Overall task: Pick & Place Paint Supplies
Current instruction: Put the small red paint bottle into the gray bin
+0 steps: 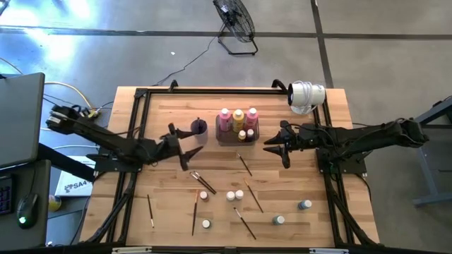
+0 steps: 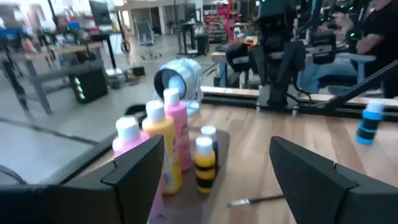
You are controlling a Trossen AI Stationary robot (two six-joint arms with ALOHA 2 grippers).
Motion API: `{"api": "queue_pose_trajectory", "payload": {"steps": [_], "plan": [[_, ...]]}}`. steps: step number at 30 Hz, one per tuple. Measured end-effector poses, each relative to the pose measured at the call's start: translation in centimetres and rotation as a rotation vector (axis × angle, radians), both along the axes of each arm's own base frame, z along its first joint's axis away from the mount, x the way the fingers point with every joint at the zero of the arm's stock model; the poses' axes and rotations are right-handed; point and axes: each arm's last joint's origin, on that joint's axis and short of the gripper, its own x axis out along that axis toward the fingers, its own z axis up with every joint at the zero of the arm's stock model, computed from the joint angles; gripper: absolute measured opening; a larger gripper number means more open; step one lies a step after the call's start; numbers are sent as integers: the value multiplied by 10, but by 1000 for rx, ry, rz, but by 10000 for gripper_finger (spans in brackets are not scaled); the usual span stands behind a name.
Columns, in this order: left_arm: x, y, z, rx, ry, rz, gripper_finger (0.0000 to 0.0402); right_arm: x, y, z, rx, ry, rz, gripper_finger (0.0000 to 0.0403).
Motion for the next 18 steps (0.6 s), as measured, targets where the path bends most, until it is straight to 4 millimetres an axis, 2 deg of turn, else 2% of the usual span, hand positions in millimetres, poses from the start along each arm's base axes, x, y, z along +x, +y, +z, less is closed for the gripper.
{"api": "queue_pose_trajectory", "payload": {"steps": [6,10,18], "plan": [[-4,1,-11,-14,65,1,287,0,0,0,0,-1,0,106],[0,0,-11,-73,42,-24,287,0,0,0,0,0,0,106],[0,-1,-7,-65,17,-26,287,0,0,0,0,2,0,106]]}}
